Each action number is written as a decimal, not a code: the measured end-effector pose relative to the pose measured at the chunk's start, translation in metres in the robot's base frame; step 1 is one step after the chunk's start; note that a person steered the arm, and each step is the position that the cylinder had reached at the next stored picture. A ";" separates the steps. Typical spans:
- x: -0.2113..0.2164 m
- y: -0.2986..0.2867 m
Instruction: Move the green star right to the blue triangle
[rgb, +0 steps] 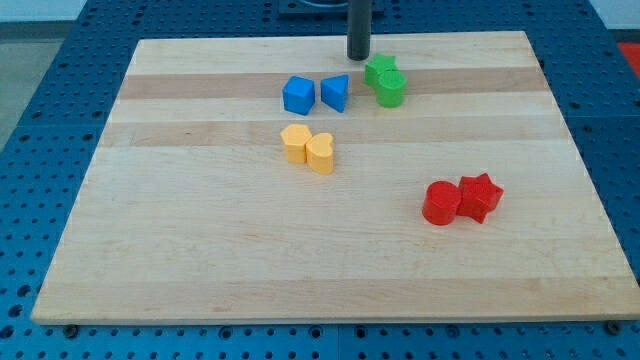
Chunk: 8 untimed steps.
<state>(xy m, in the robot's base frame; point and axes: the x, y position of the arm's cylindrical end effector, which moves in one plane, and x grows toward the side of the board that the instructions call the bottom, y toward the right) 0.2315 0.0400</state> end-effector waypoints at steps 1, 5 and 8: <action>0.000 0.009; 0.027 0.025; 0.069 0.005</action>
<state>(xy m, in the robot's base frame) 0.3003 0.0445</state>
